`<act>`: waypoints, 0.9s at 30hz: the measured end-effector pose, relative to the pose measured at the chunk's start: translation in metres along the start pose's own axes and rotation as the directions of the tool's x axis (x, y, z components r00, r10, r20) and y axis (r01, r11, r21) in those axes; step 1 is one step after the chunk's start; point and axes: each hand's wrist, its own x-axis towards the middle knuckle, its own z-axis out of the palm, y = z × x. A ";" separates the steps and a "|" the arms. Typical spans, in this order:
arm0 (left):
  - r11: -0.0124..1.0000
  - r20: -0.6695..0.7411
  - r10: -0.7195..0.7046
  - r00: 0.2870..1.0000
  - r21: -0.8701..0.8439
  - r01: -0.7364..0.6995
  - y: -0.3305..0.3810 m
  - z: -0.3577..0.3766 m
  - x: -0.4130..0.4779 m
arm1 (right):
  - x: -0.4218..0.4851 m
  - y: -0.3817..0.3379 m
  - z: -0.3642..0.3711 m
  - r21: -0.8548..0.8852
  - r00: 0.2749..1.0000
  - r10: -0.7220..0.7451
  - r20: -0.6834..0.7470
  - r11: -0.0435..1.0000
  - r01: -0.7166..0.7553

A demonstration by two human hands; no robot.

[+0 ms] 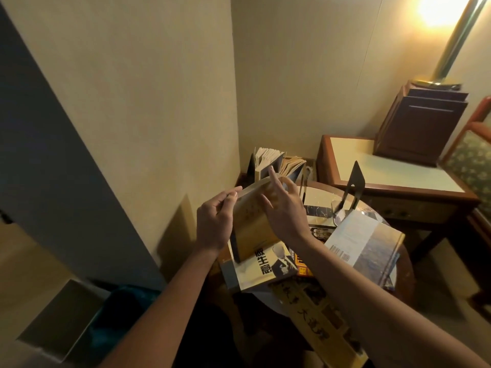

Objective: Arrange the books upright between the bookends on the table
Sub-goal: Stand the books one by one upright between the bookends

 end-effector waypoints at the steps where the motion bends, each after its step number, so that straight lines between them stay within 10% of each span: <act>1: 0.997 0.028 -0.050 0.998 -0.060 0.051 0.001 0.001 0.000 | -0.002 -0.003 -0.002 0.030 0.999 0.038 0.009 0.999 -0.038; 16: 0.889 0.412 -0.160 0.897 -0.335 0.313 0.013 0.076 -0.052 | -0.036 0.012 -0.058 0.399 0.955 0.254 0.151 0.869 -0.294; 27: 0.949 0.491 -0.128 0.862 0.313 -0.037 -0.034 0.123 -0.059 | -0.053 0.072 -0.089 0.274 0.895 0.410 0.177 0.853 -0.445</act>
